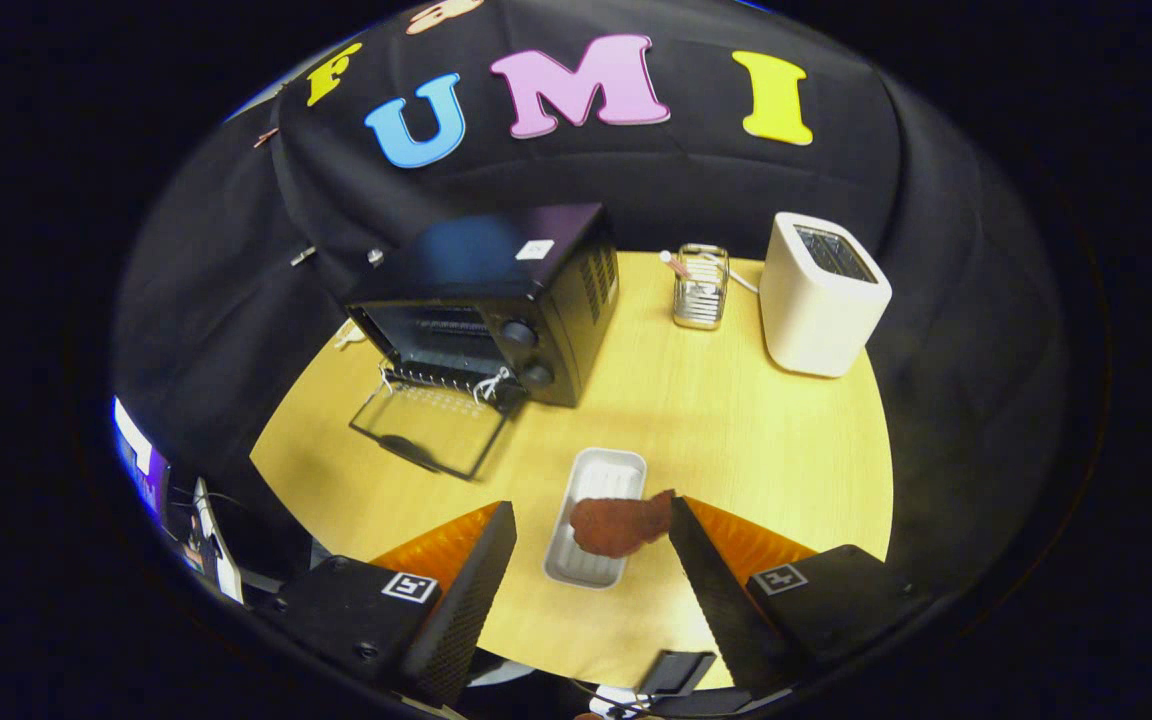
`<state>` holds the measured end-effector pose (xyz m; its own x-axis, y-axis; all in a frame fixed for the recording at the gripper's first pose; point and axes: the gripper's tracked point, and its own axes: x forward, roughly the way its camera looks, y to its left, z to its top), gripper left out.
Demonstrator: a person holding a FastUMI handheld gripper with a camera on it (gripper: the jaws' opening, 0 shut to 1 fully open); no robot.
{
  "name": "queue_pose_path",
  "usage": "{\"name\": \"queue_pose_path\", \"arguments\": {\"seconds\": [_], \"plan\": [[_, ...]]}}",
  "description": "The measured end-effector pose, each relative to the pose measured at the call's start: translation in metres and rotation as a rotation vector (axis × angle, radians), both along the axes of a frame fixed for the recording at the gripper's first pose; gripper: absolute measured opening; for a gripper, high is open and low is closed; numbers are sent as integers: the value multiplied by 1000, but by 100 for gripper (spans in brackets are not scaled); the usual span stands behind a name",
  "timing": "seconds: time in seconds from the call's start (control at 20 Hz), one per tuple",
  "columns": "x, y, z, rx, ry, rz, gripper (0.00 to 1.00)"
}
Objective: Open the toaster oven, put the food inside, and close the toaster oven door.
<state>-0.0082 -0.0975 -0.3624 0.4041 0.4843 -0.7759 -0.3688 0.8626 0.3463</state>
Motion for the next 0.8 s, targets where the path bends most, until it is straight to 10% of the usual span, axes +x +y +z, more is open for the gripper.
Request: {"name": "queue_pose_path", "arguments": {"seconds": [0.5,0.8], "plan": [[10,-6,-98,136,341,83,83],[12,9,-101,286,463,15,33]]}}
